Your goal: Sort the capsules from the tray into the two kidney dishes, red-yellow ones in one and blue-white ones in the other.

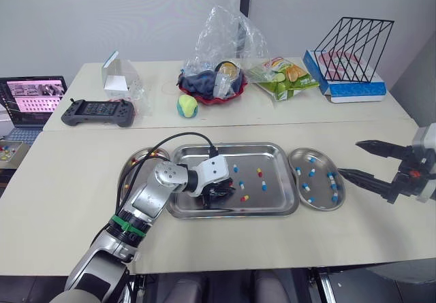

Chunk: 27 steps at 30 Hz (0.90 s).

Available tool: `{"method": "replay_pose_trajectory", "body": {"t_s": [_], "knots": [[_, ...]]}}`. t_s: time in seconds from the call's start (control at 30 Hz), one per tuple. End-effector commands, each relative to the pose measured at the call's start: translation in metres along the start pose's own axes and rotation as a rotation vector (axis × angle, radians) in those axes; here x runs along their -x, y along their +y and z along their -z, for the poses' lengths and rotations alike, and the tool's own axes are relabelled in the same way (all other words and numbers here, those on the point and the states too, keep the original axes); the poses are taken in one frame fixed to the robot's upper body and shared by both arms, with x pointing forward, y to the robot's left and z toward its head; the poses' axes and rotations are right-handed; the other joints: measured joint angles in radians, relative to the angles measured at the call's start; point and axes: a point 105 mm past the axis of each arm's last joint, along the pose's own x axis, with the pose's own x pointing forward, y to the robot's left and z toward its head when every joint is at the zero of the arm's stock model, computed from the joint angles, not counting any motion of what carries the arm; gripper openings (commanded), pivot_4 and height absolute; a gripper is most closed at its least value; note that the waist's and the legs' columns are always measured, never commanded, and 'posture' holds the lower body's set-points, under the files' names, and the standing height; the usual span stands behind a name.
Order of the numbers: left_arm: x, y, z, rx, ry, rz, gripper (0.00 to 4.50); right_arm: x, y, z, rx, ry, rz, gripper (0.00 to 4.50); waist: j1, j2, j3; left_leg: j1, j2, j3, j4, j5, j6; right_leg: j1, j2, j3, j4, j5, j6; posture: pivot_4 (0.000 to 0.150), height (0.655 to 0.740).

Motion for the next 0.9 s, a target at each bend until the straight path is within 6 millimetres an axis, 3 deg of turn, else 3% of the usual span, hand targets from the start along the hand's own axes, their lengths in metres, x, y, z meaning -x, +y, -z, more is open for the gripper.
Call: {"method": "replay_pose_trajectory", "body": {"t_s": [0.03, 0.13, 0.37, 0.5, 0.63, 0.87, 0.9], "knots": [[0.004, 0.003, -0.008, -0.021, -0.012, -0.007, 0.99, 0.001, -0.003, -0.011, 0.052, -0.025, 0.011, 4.5, 0.0, 0.0, 0.0, 0.0, 0.0, 0.0, 0.0, 0.0, 0.0, 0.0, 0.0, 0.0, 0.0, 0.0, 0.0, 0.15, 0.74], [0.004, 0.003, -0.008, -0.024, -0.006, -0.004, 0.28, 0.001, -0.004, -0.011, 0.047, -0.018, 0.02, 4.5, 0.0, 0.0, 0.0, 0.0, 0.0, 0.0, 0.0, 0.0, 0.0, 0.0, 0.0, 0.0, 0.0, 0.0, 0.0, 0.15, 0.74], [0.007, 0.006, -0.012, -0.024, -0.004, -0.003, 0.26, 0.001, -0.003, -0.009, 0.032, -0.019, 0.014, 4.5, 0.0, 0.0, 0.0, 0.0, 0.0, 0.0, 0.0, 0.0, 0.0, 0.0, 0.0, 0.0, 0.0, 0.0, 0.0, 0.15, 0.74], [0.017, 0.019, -0.033, -0.009, -0.09, -0.04, 0.26, 0.0, -0.002, -0.009, 0.029, -0.022, 0.01, 4.5, 0.0, 0.0, 0.0, 0.0, 0.0, 0.0, 0.0, 0.0, 0.0, 0.0, 0.0, 0.0, 0.0, 0.0, 0.0, 0.15, 0.74], [0.05, 0.047, -0.039, 0.036, -0.101, -0.124, 0.26, -0.001, -0.003, -0.007, 0.028, -0.016, 0.002, 4.5, -0.002, 0.0, 0.0, 0.0, 0.0, 0.0, 0.001, 0.0, 0.0, 0.0, 0.0, 0.0, 0.0, 0.0, 0.0, 0.15, 0.74], [0.118, 0.079, -0.016, 0.054, -0.03, -0.267, 0.26, -0.003, -0.001, -0.008, 0.016, -0.024, -0.028, 4.5, -0.011, 0.0, 0.0, 0.0, 0.001, 0.001, 0.001, 0.0, 0.0, -0.002, 0.002, 0.002, 0.0, 0.0, 0.0, 0.15, 0.74], [0.135, 0.081, -0.007, 0.059, -0.003, -0.278, 0.26, -0.004, -0.001, -0.008, 0.013, -0.024, -0.035, 4.5, -0.011, 0.0, 0.0, 0.0, 0.001, 0.001, 0.001, 0.0, 0.0, -0.002, 0.002, 0.002, 0.0, 0.0, 0.0, 0.15, 0.74]]}}
